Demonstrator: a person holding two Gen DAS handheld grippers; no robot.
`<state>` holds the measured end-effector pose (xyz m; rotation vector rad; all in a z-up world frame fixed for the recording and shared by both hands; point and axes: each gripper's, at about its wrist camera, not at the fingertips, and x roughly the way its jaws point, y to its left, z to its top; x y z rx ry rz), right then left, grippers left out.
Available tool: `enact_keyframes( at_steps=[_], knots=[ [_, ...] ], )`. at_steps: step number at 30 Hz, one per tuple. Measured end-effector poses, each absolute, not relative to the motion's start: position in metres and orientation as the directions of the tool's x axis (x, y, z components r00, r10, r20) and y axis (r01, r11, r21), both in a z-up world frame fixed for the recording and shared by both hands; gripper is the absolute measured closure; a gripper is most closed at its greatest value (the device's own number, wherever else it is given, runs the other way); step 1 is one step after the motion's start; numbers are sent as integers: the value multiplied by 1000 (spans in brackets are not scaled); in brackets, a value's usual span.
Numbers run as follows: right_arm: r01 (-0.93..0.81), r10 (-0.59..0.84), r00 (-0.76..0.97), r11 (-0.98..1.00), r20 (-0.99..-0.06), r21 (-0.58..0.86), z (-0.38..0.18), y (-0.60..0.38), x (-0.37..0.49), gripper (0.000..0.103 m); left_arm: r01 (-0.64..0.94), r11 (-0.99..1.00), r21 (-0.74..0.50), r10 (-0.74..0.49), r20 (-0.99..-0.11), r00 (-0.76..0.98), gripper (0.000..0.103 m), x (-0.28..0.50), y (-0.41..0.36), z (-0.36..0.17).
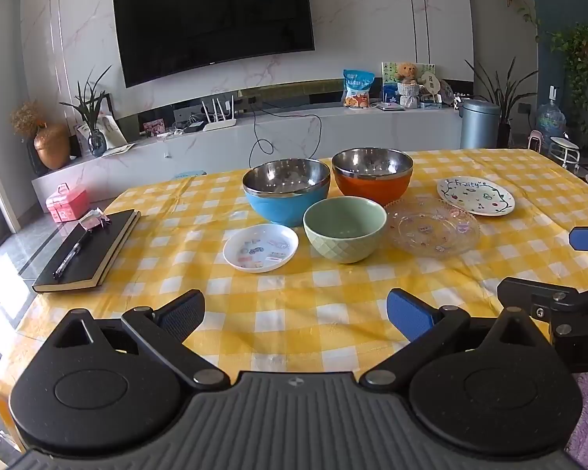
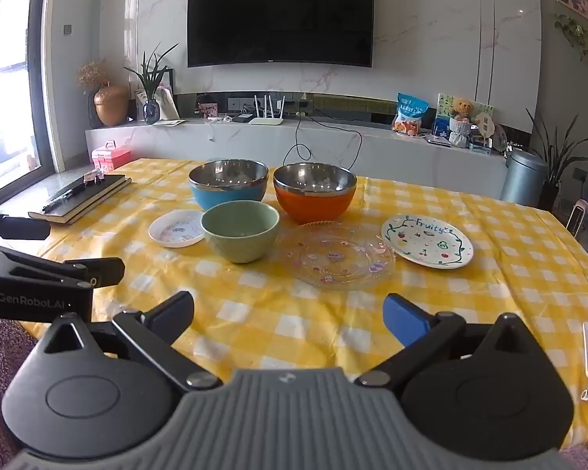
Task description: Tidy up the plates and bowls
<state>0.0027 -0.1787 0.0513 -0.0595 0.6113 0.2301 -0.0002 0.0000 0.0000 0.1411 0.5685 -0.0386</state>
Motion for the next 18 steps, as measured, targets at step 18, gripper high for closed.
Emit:
enact_keyframes(
  at_steps=[18],
  knots=[
    [-197,186,789,979,-585,46,50,-181,0,2,77,990,119,2,-552,834,0,-4,1,-5]
  ],
)
